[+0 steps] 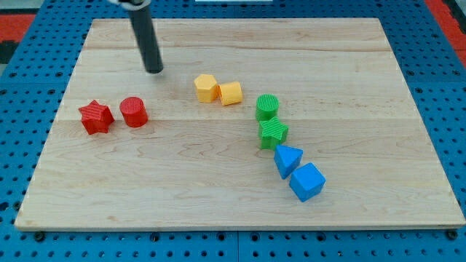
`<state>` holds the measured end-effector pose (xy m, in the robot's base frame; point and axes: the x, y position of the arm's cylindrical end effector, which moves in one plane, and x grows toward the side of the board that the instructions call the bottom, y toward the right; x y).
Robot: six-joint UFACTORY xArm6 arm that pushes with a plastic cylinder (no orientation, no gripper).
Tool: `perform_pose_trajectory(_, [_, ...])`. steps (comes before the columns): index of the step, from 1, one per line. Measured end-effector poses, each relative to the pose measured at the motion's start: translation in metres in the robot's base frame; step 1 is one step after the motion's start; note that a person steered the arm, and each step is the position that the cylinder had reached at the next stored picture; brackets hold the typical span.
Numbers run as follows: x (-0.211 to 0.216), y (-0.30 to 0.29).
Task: Push the yellow blocks towards the bottom side of the board
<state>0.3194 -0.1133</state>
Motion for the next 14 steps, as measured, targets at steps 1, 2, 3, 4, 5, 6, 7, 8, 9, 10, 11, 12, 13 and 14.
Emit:
perform_pose_trajectory(1, [0.0,0.112])
perform_pose_trajectory(2, [0.025,0.112])
perform_pose_trajectory(3, [0.049,0.074])
perform_pose_trajectory(4, [0.077,0.057])
perform_pose_trajectory(5, [0.061,0.077])
perform_pose_trajectory(6, [0.045,0.148])
perform_pose_trajectory(7, [0.057,0.144])
perform_pose_trajectory(8, [0.085,0.116])
perform_pose_trajectory(9, [0.082,0.121])
perform_pose_trajectory(10, [0.074,0.172])
perform_pose_trajectory(11, [0.077,0.159])
perform_pose_trajectory(12, [0.055,0.219])
perform_pose_trajectory(13, [0.07,0.206])
perform_pose_trajectory(14, [0.084,0.175])
